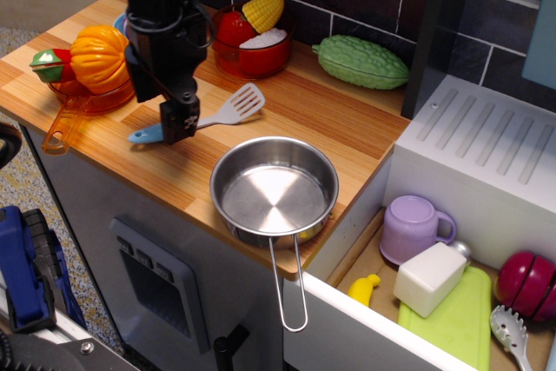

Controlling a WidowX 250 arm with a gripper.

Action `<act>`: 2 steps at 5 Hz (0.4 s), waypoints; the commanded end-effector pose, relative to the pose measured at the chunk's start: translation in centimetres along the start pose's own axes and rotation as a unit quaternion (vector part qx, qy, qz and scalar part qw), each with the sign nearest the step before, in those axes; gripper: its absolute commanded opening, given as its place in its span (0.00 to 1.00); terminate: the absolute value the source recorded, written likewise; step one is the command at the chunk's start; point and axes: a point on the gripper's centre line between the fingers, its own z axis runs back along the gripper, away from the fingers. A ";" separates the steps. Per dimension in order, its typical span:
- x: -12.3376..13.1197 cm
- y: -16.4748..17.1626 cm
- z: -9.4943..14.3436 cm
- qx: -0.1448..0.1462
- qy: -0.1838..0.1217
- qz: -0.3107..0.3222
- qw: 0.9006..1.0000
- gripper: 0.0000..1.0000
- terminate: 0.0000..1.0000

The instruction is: Put spatula in pan

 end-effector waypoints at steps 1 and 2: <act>0.1 1.2 -0.3 -0.008 -0.014 -0.015 1.000 1.00 0.00; 0.2 1.6 -1.0 -0.014 -0.020 -0.015 1.000 1.00 0.00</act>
